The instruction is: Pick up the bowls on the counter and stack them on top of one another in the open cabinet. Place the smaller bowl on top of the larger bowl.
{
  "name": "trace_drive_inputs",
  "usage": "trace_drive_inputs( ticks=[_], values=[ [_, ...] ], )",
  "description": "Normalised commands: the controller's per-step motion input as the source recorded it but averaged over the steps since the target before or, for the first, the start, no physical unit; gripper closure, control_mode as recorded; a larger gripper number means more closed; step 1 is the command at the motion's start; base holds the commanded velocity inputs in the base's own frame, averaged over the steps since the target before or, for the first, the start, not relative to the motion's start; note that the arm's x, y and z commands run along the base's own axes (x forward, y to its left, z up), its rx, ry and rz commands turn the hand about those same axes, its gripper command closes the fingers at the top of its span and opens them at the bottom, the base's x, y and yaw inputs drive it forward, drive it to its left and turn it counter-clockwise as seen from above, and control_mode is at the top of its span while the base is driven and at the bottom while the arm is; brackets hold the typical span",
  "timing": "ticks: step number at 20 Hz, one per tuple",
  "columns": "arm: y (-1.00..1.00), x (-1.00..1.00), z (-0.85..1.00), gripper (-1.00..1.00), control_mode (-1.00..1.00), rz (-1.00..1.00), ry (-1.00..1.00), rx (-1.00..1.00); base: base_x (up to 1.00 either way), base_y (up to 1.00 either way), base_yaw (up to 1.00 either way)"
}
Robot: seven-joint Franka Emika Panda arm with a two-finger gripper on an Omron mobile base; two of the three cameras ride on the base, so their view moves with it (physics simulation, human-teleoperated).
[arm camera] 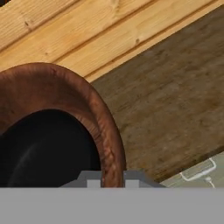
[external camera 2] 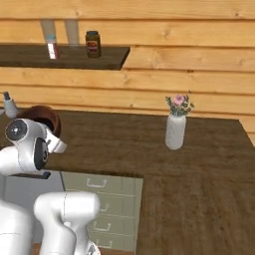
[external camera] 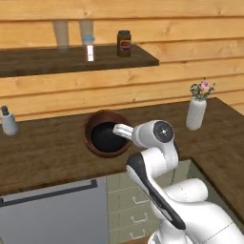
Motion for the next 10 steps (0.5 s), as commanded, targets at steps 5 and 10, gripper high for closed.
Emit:
trace_drive_inputs(
  ticks=[5,10],
  values=[
    [0.00,0.00,0.00,1.00,1.00,0.00,0.00,0.00,-0.73,0.89,0.00],
    [0.00,0.00,0.00,1.00,1.00,0.00,0.00,0.00,-0.38,1.00,0.00]
  ],
)
